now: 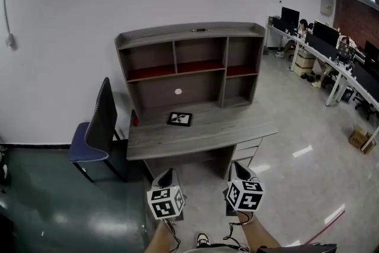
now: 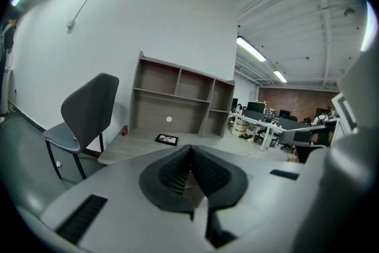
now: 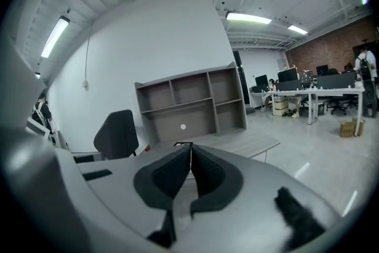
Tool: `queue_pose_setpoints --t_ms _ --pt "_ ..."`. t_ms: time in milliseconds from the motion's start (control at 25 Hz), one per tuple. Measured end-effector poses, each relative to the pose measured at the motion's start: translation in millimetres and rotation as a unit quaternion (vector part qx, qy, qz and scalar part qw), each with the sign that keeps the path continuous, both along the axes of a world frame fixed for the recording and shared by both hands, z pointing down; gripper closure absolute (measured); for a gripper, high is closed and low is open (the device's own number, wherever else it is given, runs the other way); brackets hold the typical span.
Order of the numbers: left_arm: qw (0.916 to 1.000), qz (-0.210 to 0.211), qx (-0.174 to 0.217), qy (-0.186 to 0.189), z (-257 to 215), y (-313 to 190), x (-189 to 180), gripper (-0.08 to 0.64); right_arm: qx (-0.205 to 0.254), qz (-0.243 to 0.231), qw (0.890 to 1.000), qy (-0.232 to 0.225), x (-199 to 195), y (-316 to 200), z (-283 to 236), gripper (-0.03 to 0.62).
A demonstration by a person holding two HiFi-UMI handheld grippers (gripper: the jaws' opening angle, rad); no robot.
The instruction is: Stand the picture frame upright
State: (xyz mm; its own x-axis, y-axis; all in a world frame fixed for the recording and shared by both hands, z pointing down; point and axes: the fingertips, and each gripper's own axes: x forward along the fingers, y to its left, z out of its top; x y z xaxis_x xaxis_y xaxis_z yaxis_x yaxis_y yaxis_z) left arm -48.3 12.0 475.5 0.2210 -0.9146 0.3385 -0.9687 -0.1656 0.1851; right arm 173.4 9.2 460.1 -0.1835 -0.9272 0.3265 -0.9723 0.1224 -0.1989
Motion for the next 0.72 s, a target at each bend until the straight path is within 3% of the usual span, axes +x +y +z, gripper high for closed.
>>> queue_pose_setpoints --t_ms 720 --pt "0.9991 -0.016 -0.019 -0.034 12.6 -88.4 -3.4 0.548 -0.013 -0.012 1.000 -0.012 5.4 -101.1 16.9 0.560"
